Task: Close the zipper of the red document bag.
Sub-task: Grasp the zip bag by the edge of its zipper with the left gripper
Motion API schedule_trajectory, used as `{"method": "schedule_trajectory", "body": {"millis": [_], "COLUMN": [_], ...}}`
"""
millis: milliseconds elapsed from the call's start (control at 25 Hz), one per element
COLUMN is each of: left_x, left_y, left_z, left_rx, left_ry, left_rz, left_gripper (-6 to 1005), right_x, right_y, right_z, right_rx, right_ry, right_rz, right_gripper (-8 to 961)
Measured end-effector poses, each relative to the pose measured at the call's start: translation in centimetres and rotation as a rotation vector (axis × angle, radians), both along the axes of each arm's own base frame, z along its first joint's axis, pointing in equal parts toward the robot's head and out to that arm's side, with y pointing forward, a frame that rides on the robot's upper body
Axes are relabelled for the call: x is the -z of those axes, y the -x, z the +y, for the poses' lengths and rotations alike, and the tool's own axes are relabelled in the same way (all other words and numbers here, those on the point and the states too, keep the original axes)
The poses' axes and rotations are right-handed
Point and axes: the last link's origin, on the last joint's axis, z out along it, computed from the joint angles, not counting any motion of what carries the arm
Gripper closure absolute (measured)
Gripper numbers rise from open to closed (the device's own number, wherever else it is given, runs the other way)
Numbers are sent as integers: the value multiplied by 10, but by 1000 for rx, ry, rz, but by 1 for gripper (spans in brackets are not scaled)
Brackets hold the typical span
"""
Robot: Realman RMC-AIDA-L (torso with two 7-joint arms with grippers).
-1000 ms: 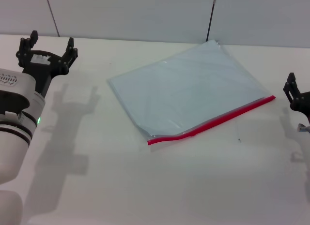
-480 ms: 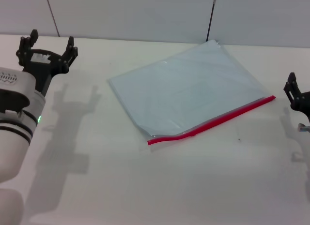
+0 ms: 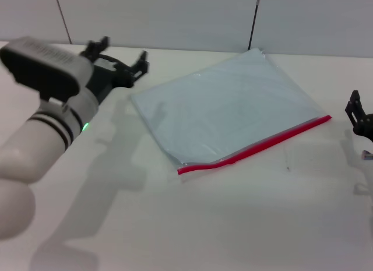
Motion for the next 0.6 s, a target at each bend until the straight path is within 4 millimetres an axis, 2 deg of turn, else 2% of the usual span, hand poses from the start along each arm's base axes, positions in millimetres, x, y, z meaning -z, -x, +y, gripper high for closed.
{"method": "schedule_trajectory", "body": {"millis": [200,320,600], "left_x": [5,11,11], "left_y": [-23,-35,-53], "left_z": [0,-6,-15], "left_rx": [40,90,126], "left_ry": [164,260,465], "left_rz": [102,231,384], "left_gripper": [115,117,122], "right_x": [0,0,-1], "right_y": [0,-1,2], "right_z": [0,1,4], "right_rx": [2,4,-3], "right_ry": [-1,3,4], "right_rz": [0,0,-1], "right_gripper": [167,167,167]}}
